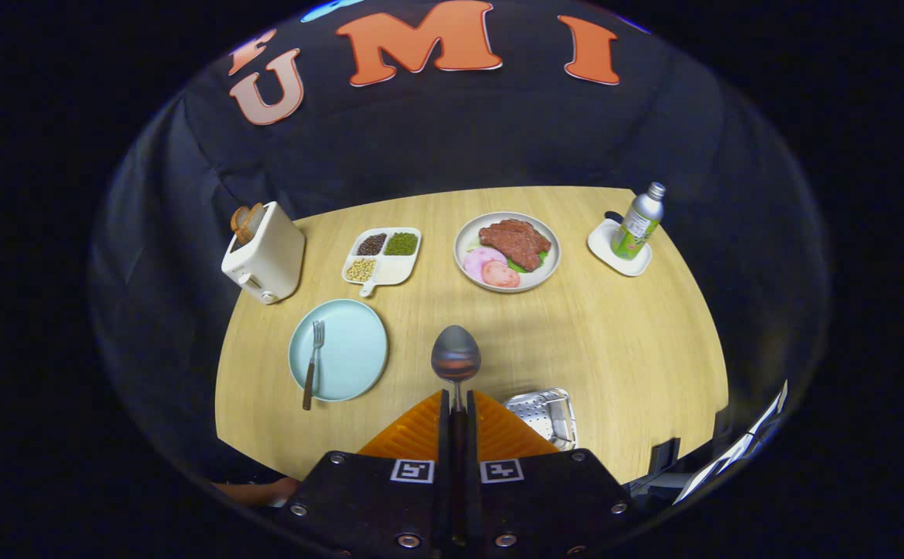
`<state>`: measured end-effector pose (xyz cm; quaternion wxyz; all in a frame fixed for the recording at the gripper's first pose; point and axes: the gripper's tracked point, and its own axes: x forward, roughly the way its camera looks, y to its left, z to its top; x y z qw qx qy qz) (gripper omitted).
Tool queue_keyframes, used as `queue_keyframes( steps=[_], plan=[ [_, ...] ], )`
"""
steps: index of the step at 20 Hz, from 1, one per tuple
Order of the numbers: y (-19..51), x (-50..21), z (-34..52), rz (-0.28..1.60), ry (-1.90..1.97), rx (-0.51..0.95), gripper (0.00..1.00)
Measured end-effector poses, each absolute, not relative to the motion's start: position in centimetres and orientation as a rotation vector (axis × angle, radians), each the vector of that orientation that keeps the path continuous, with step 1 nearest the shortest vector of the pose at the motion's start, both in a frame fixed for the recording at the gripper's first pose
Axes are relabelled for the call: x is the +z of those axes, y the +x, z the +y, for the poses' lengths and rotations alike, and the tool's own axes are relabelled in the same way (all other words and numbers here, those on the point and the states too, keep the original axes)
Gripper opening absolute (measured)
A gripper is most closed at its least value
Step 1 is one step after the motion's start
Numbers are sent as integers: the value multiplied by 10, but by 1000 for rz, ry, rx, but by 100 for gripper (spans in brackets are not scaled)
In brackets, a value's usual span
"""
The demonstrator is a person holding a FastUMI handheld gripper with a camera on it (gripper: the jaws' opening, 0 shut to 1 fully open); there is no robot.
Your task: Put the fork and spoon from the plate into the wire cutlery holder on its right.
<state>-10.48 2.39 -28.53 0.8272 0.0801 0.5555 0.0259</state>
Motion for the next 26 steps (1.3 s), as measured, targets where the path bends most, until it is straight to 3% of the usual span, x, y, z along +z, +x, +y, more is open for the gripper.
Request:
queue_keyframes(
  steps=[12, 26],
  plan=[
    [-174, -329, -38, 1345, 99, 22, 7],
    [-165, -387, -39, 1441, -79, 127, 10]
  ],
)
